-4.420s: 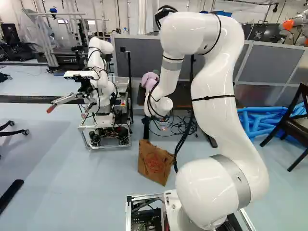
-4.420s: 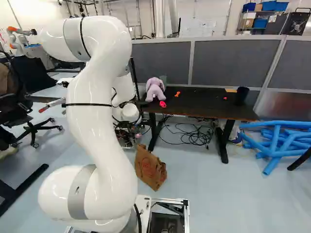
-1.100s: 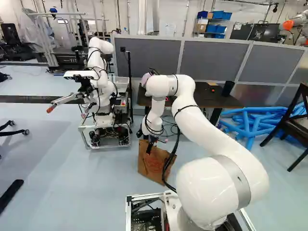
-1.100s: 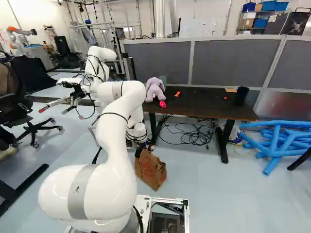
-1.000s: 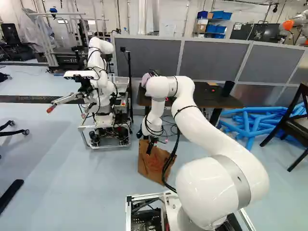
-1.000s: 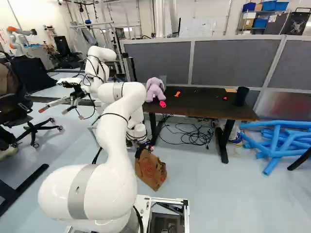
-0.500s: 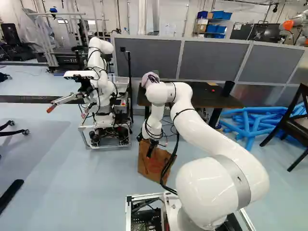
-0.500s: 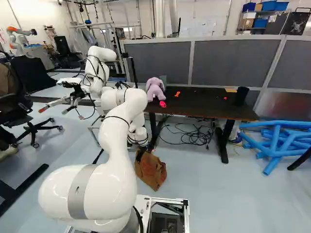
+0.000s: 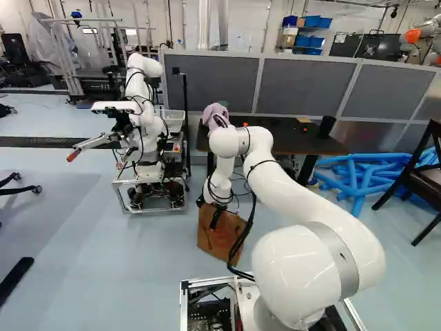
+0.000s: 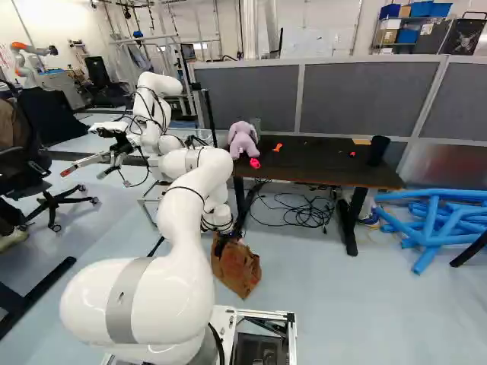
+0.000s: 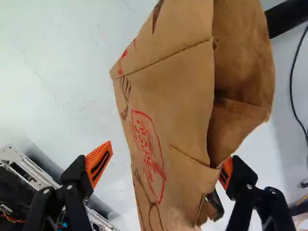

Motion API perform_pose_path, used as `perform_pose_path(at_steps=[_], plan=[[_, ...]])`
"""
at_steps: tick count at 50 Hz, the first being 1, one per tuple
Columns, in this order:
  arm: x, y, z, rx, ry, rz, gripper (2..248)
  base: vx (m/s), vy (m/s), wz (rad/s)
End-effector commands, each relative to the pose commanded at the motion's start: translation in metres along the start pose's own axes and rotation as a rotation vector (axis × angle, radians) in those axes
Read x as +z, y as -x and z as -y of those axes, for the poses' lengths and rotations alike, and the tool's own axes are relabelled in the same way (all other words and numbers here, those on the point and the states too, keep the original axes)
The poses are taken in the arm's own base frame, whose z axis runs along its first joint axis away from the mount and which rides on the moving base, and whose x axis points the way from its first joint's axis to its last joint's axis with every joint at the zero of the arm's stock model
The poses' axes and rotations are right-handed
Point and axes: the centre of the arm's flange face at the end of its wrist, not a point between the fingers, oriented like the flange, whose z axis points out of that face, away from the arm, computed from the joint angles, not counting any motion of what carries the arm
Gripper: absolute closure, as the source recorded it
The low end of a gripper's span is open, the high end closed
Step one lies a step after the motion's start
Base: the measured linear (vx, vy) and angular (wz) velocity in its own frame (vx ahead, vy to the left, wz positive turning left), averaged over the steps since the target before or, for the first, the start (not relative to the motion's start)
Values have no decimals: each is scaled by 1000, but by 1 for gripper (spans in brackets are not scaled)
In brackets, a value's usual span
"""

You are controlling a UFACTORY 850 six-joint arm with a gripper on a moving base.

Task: Pick up the bag on the ground and place it on the table

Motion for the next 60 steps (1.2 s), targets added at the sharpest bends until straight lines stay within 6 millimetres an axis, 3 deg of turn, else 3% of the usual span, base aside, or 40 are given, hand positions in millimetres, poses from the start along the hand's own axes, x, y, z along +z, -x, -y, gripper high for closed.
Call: perform_pose_path(at_steps=[5,6,10,11,16,17,21,22,26,27,32,33,60], plan=[[1,0,0,0,0,0,8,0,0,0],[1,0,0,0,0,0,45,0,0,0],[2,0,0,0,0,0,45,0,0,0],[2,0,0,0,0,0,83,0,0,0],[2,0,0,0,0,0,83,0,0,0],[2,0,0,0,0,0,121,0,0,0],[2,0,0,0,0,0,121,0,0,0],[2,0,0,0,0,0,159,0,0,0],[2,0,0,0,0,0,159,0,0,0],[2,0,0,0,0,0,196,0,0,0],[2,0,0,0,0,0,196,0,0,0],[2,0,0,0,0,0,224,0,0,0],[2,0,0,0,0,0,224,0,0,0]])
